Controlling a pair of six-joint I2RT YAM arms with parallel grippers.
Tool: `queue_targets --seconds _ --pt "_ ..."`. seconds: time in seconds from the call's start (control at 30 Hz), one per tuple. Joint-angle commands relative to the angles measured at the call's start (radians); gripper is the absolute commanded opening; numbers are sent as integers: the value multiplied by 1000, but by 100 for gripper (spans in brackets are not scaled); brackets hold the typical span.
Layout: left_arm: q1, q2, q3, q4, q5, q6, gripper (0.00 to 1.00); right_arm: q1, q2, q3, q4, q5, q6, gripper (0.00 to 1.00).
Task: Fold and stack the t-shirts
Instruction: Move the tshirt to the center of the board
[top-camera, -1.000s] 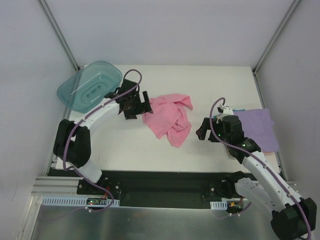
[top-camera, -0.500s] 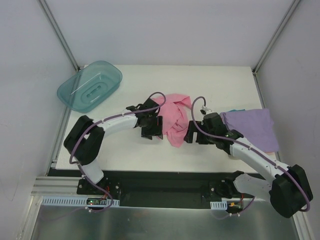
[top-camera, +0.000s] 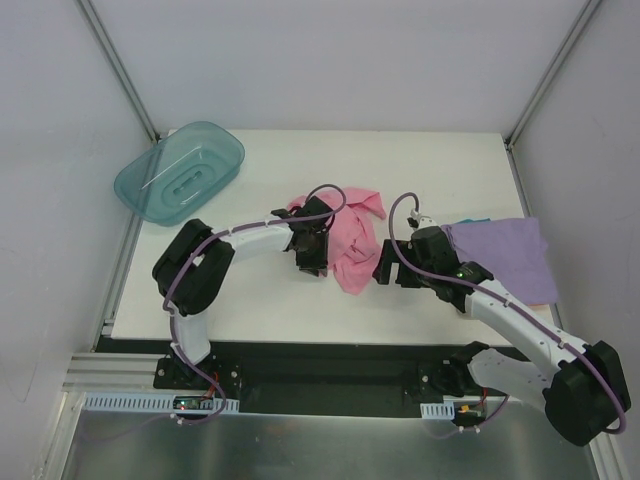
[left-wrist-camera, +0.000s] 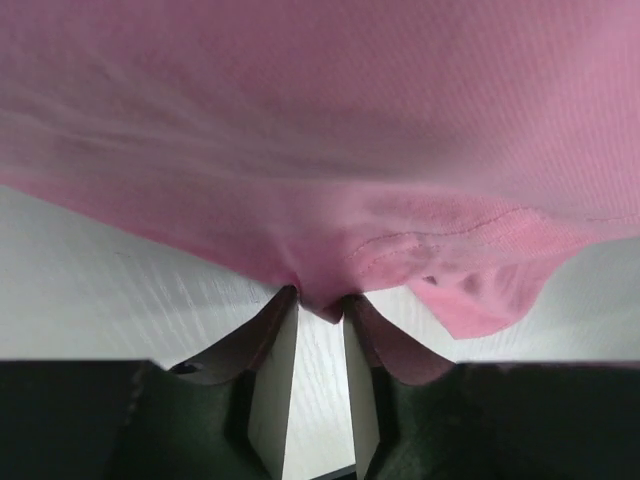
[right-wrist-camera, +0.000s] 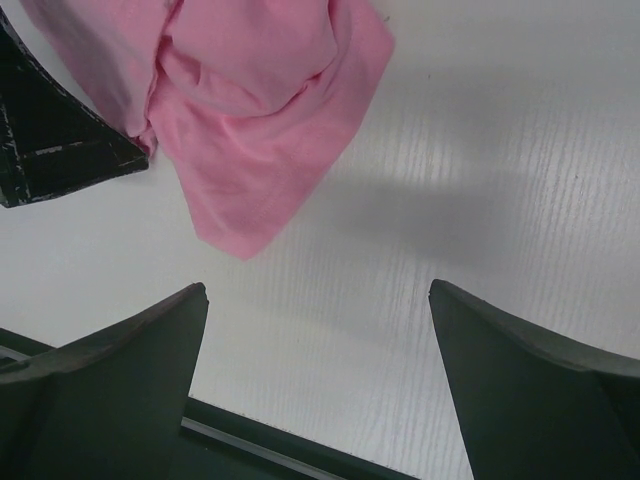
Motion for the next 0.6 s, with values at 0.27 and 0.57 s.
queue_targets --seconds 0.27,0.57 --pt "-25 -96 -52 -34 -241 -69 0 91 92 -1 111 -113 16 97" --pt "-19 -245 -136 -34 -317 -113 0 240 354 141 135 -36 15 82"
